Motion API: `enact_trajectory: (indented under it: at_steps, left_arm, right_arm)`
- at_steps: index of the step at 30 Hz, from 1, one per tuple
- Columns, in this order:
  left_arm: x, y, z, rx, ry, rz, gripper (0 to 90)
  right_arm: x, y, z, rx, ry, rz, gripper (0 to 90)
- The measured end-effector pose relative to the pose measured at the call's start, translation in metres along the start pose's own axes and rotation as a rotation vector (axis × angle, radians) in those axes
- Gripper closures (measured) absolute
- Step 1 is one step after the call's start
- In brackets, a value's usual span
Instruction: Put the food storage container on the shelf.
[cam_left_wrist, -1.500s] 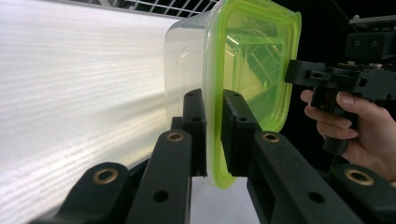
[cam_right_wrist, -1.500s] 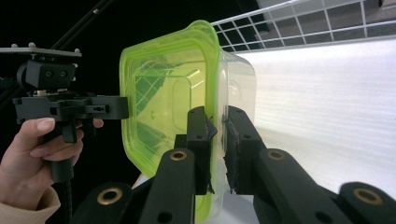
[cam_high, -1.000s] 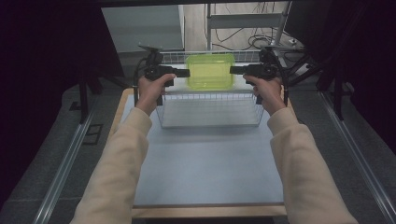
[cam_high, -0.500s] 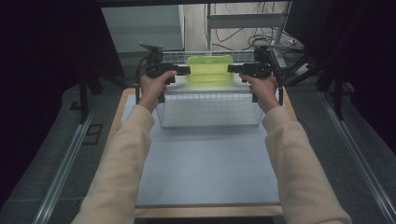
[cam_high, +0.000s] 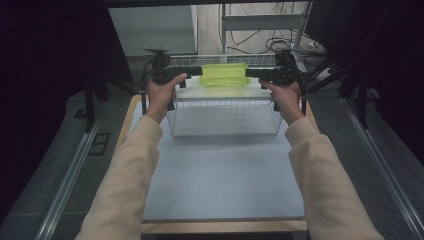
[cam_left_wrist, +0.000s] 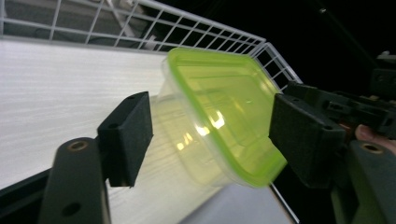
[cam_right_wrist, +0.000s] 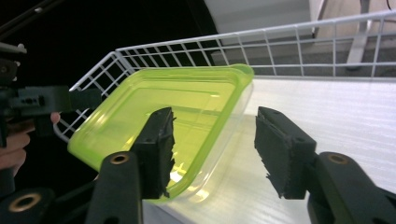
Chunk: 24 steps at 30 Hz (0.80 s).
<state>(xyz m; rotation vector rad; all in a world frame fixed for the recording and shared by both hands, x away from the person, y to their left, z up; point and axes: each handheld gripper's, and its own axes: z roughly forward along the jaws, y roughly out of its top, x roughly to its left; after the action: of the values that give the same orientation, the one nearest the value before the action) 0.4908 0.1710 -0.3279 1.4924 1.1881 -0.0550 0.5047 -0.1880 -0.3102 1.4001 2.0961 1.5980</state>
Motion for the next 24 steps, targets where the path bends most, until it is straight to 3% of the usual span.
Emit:
enact_trajectory:
  at_steps: [4, 8, 11, 12, 18, 20, 23, 24]
  left_arm:
    - [-0.008, -0.006, -0.011, -0.007, 0.011, 0.04, 27.4]
    - [-0.019, -0.021, -0.026, -0.008, -0.012, 0.076, 26.8]
    - [-0.029, -0.038, -0.041, -0.003, -0.008, 0.132, 25.8]
    - [-0.029, -0.038, -0.041, -0.003, -0.008, 0.132, 25.6]
    - [-0.044, -0.078, -0.064, 0.008, 0.023, 0.21, 24.9]
    - [-0.046, -0.091, -0.069, 0.014, 0.011, 0.223, 24.8]
    - [-0.049, -0.123, -0.076, 0.03, -0.014, 0.238, 24.8]
    - [-0.049, -0.123, -0.076, 0.03, -0.014, 0.238, 24.8]
  right_arm:
    - [0.007, -0.005, -0.014, -0.012, 0.028, -0.047, 41.2]
    - [0.012, -0.013, -0.024, -0.007, 0.054, -0.08, 38.4]
    - [0.019, -0.025, -0.039, -0.001, 0.073, -0.138, 36.4]
    - [0.019, -0.025, -0.039, -0.001, 0.073, -0.138, 36.4]
    - [0.024, -0.05, -0.057, 0.01, 0.112, -0.197, 33.7]
    - [0.025, -0.063, -0.063, 0.018, 0.119, -0.221, 32.3]
    - [0.026, -0.091, -0.074, 0.031, 0.13, -0.242, 30.0]
    - [0.026, -0.099, -0.076, 0.032, 0.133, -0.246, 29.3]
